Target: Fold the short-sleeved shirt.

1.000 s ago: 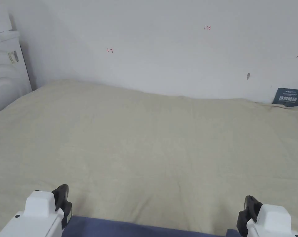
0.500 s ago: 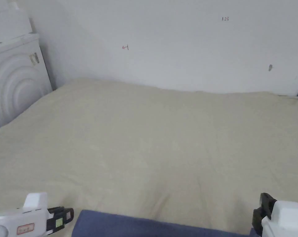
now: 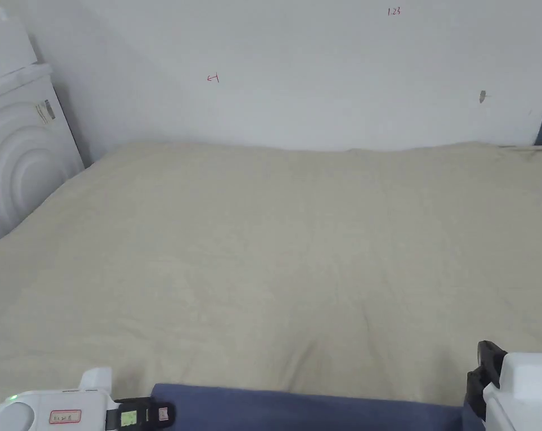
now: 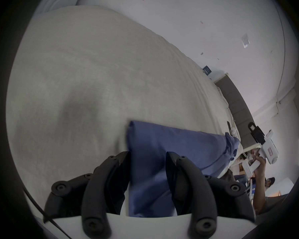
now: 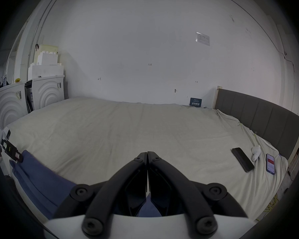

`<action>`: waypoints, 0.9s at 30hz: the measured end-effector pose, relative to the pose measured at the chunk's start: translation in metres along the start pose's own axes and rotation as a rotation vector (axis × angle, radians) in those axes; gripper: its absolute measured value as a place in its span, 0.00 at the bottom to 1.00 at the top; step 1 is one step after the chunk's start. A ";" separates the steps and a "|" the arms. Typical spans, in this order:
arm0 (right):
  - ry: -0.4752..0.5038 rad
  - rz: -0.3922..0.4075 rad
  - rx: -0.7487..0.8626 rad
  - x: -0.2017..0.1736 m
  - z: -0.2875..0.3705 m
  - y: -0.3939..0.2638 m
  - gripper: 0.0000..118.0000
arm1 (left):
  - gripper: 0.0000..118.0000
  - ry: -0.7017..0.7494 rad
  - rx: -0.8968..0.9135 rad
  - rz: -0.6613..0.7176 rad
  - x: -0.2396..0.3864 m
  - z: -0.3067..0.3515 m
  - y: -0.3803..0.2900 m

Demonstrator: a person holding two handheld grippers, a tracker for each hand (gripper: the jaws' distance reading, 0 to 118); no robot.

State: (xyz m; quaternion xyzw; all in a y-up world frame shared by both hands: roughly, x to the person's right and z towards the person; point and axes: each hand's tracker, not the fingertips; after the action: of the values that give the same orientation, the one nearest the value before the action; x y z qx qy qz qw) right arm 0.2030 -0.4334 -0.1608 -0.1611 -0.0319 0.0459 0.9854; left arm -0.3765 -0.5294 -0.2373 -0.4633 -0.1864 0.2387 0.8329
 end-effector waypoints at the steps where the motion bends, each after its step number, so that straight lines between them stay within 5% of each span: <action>1: 0.002 -0.006 -0.004 0.000 -0.001 -0.001 0.00 | 0.34 -0.035 -0.036 -0.007 0.001 -0.005 0.001; 5: 0.007 -0.009 -0.015 -0.004 -0.003 -0.003 0.00 | 0.19 0.065 -0.085 -0.151 0.046 -0.028 -0.018; 8: 0.013 -0.001 -0.017 -0.005 -0.003 -0.004 0.00 | 0.15 0.033 -0.093 -0.028 0.056 -0.021 -0.019; 13: 0.019 0.006 -0.019 -0.007 -0.003 -0.004 0.00 | 0.03 0.073 -0.103 -0.050 0.065 -0.018 -0.016; 27: 0.033 0.025 -0.018 -0.006 -0.006 0.000 0.00 | 0.00 0.138 0.019 -0.041 0.087 0.077 0.008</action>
State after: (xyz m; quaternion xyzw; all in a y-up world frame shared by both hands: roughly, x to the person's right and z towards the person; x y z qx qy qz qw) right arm 0.1977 -0.4359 -0.1672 -0.1710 -0.0142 0.0553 0.9836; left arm -0.3481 -0.4234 -0.1982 -0.4668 -0.1357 0.1907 0.8528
